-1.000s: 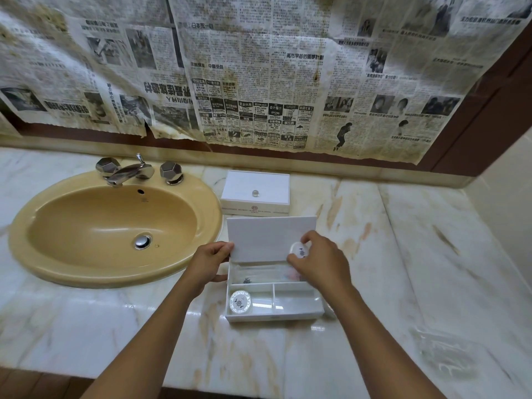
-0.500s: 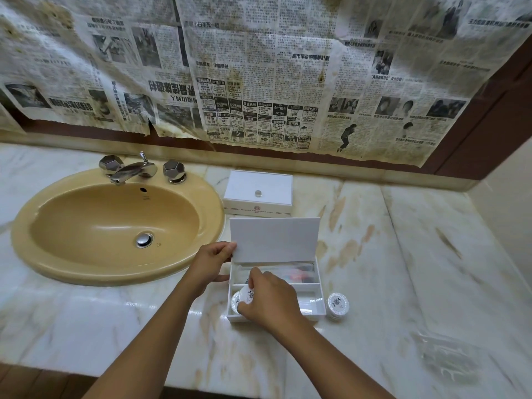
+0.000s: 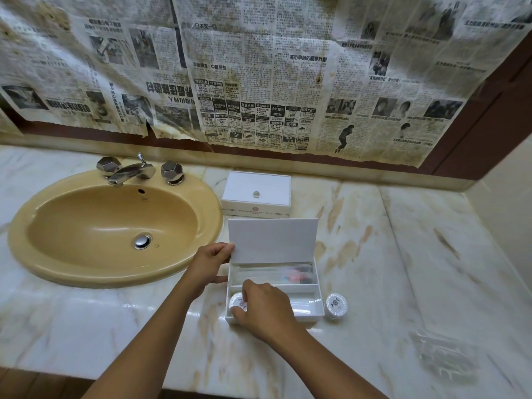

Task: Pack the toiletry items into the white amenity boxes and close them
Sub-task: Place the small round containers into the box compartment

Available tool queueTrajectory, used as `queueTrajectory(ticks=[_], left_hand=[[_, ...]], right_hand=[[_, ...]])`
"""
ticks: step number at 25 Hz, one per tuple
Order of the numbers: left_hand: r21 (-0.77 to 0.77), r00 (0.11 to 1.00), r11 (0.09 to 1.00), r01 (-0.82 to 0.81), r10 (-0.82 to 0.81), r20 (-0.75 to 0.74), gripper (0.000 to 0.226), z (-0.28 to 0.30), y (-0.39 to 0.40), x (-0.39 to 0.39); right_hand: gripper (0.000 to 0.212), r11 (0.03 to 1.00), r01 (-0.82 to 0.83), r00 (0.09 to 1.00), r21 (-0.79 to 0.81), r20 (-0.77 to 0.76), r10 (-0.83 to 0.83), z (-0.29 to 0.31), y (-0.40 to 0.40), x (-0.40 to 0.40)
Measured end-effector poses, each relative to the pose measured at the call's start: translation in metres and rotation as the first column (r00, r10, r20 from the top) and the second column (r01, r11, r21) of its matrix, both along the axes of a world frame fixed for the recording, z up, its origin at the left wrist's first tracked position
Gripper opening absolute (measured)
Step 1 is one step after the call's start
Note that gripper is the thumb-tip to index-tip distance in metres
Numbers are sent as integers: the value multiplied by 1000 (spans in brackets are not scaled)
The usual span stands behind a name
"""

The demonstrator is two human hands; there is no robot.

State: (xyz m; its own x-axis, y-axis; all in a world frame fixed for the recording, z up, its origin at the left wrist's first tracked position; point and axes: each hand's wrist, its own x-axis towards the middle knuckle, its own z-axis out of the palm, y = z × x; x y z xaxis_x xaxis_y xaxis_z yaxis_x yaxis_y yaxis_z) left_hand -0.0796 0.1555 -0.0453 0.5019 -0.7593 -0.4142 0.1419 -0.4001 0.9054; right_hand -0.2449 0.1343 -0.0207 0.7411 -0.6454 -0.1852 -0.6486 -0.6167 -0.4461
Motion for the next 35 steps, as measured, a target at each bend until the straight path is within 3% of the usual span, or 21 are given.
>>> queueTrajectory(ticks=[6,10,14,23,29,35], left_hand=[[3,1000,1000,-9,9,13,26,1,-1,-1],[-3,1000,1000,-16,16,-2,25,2,-1,-2],[7,1000,1000,-14,14,1,23,2,-1,-1],[17,1000,1000,-5,5,22,24,2,-1,-1],[16,1000,1000,-8,8,18,25,2,-1,-1],[15,1000,1000,-3,2,25,25,1,0,-1]], right_hand=[[25,999,31,998,27,47,-32,6,-9,-4],[21,984,172,975,-37,146,-164,16,-32,-17],[24,950,304,945,-71,150,-291,16,-62,-40],[42,911,412,908,-6,-80,-411,6,-86,-83],[55,905,402,888,136,-298,-350,-7,-96,-107],[58,910,356,885,210,-389,-257,-12,-96,-112]])
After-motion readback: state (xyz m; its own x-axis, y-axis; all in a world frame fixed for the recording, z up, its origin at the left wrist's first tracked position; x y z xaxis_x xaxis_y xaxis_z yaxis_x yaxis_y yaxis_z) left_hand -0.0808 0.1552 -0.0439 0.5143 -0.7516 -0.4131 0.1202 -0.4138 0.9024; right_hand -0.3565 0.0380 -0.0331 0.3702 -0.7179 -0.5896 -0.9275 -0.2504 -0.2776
